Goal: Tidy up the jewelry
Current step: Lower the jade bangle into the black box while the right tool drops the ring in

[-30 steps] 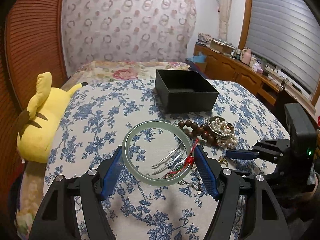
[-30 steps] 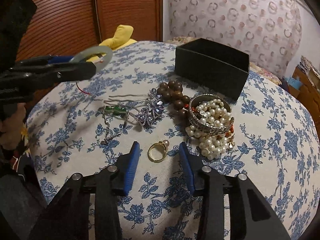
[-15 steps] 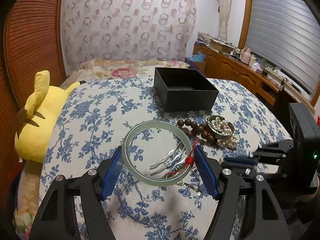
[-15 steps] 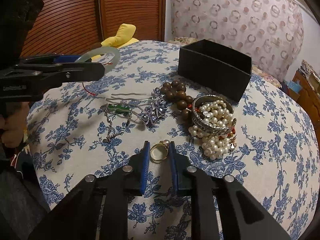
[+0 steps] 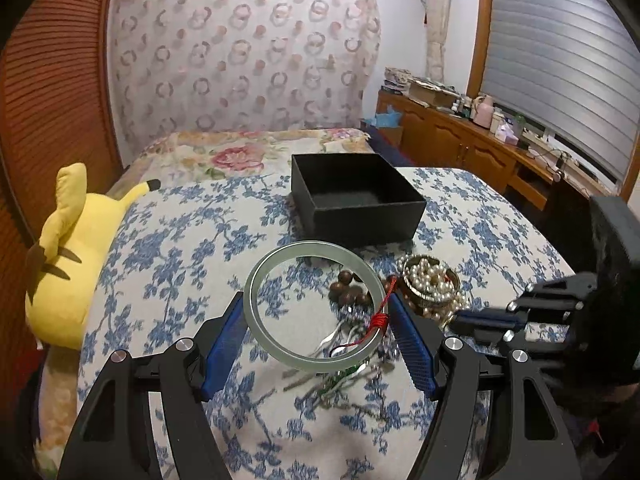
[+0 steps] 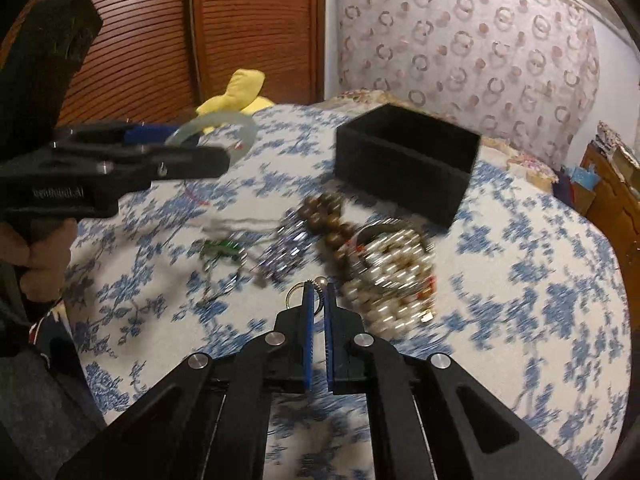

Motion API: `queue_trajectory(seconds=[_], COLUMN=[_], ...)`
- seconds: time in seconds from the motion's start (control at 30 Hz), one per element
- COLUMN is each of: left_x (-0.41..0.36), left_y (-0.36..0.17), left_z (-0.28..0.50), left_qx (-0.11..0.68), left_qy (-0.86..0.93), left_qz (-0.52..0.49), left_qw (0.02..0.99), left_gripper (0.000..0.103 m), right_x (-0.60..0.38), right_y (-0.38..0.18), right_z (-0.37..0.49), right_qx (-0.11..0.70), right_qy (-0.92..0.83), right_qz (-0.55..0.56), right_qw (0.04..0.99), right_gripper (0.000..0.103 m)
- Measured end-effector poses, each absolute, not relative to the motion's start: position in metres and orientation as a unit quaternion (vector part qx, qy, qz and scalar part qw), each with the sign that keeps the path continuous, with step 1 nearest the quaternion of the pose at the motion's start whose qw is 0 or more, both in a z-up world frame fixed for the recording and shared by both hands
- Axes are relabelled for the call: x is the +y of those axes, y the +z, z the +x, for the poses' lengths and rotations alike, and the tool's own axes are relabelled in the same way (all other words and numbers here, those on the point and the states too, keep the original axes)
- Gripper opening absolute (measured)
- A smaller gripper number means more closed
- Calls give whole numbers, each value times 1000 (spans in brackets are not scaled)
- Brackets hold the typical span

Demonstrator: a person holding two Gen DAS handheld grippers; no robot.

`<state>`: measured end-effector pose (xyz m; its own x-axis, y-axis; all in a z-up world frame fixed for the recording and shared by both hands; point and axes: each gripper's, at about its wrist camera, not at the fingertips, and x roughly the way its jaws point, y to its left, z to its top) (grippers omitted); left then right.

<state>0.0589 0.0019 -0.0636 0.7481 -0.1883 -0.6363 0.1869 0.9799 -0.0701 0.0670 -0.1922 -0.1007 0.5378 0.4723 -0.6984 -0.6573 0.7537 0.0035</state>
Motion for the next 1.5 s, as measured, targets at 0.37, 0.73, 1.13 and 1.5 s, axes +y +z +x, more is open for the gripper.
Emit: queue_trajectory(seconds=[0.37,0.73,1.13,1.5], left_x=[-14,-34,-41,-8], left_y=[-57,-57,-66,-57], left_z=[102,160,186,151], left_qx=[330,332,342,327], left_qy=[-110,-107,-99,-99], left_qz=[7,19,18,-3], left_qw=[938,937,934,940], left_gripper=[68,68,70,77], right_x=[-216,-226,-211,-197], right_y=[-69,-56,-62,-74], right_z=[127,181,207,215], right_qx=[315,309,323,335], right_qy=[283,271,281,280], right_qz=[-125,-88,-88,-104], right_qw=[897,907,899,894], right_gripper=[5,5,5,8])
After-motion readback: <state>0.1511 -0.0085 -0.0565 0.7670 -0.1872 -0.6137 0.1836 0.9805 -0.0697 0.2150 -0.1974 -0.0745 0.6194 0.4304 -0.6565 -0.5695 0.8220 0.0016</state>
